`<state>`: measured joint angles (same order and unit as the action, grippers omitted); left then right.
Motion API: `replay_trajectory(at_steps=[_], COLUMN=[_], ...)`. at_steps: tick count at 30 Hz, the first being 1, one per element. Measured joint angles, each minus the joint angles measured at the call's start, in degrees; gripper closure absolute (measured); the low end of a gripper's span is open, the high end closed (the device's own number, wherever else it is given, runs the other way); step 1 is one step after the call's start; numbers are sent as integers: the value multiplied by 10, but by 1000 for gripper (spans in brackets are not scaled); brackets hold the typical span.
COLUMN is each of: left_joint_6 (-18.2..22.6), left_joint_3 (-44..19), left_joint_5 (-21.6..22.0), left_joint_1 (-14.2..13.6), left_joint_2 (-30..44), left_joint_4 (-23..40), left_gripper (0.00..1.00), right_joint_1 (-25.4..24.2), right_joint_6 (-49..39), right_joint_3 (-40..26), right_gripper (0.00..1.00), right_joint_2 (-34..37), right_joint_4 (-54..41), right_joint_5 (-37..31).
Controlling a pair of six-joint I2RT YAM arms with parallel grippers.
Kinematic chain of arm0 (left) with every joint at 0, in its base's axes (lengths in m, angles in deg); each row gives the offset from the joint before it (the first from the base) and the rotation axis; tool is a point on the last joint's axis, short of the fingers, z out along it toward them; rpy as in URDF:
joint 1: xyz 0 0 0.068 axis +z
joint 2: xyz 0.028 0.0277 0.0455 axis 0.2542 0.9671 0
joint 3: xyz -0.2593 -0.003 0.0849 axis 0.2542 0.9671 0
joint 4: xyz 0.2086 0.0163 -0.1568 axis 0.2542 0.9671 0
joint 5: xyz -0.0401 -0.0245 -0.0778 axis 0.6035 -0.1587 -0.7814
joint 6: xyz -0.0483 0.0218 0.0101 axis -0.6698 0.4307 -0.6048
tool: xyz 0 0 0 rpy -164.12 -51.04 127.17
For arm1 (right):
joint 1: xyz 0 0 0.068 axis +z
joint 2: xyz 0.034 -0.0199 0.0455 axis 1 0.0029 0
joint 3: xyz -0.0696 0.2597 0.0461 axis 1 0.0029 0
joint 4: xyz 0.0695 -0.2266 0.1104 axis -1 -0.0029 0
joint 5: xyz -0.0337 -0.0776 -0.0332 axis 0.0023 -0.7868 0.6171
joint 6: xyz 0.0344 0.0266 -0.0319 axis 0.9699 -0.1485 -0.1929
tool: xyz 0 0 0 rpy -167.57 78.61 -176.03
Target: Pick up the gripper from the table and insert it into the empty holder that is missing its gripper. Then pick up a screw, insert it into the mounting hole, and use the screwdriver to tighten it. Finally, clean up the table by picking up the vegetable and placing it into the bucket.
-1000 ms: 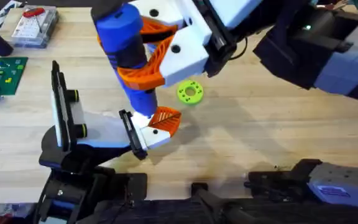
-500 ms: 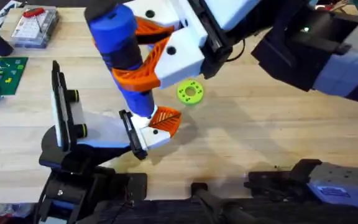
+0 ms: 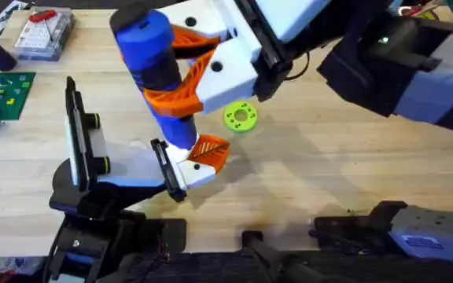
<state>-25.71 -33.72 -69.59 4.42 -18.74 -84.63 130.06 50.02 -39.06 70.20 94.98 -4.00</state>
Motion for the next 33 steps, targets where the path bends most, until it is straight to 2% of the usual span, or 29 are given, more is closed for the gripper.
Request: replay_trajectory(at_steps=[33], left_joint_6=[0], left_joint_3=[0], left_joint_5=[0], left_joint_1=[0], left_joint_2=[0], left_joint_4=[0], left_gripper=[990], right_joint_1=[0], right_joint_6=[-4], right_joint_3=[11], right_gripper=[891], right_joint_2=[0], right_joint_4=[-1], right_joint_5=[0])
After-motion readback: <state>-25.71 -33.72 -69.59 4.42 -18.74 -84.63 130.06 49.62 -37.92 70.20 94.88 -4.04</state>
